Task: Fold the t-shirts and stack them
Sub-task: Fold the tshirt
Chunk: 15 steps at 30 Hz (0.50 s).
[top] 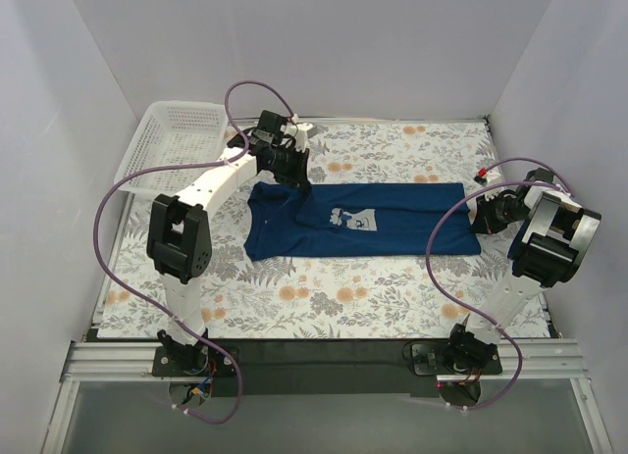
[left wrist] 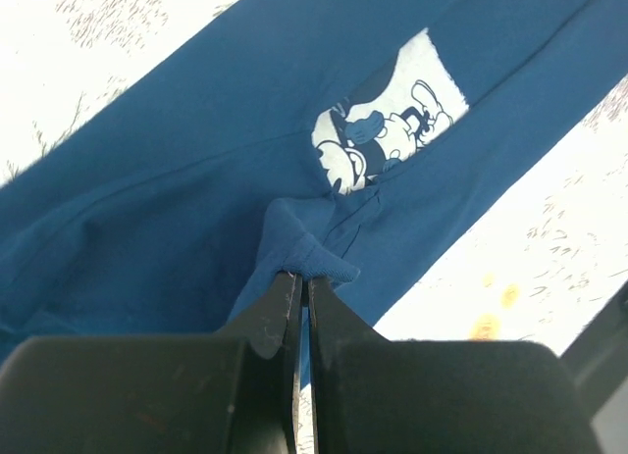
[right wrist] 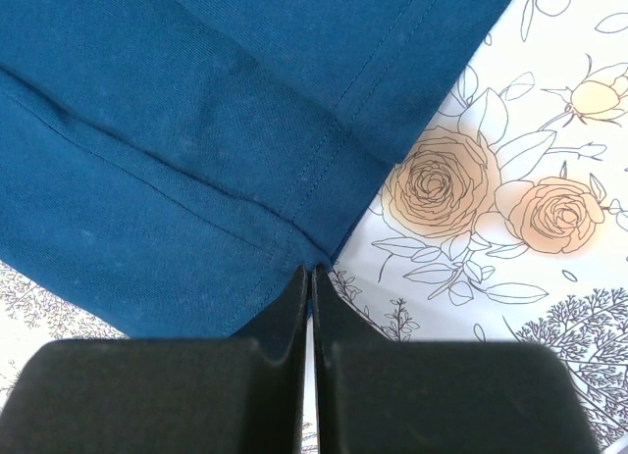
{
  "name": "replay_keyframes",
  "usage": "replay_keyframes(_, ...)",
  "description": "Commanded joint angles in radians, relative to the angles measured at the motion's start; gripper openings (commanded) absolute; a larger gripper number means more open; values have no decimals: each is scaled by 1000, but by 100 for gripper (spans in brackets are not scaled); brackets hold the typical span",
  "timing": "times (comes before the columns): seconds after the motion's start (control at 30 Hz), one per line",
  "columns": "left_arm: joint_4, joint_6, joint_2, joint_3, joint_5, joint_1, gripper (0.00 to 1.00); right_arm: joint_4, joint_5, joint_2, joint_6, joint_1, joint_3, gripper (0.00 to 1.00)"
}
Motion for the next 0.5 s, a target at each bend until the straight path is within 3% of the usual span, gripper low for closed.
replay_keyframes(0.0, 11, 136, -19, 42, -37, -23, 0, 42, 50, 10, -13, 15, -36, 4)
replay_keyframes(0.47, 126, 341, -103, -21, 47, -37, 0, 45, 55, 5, -13, 15, -41, 4)
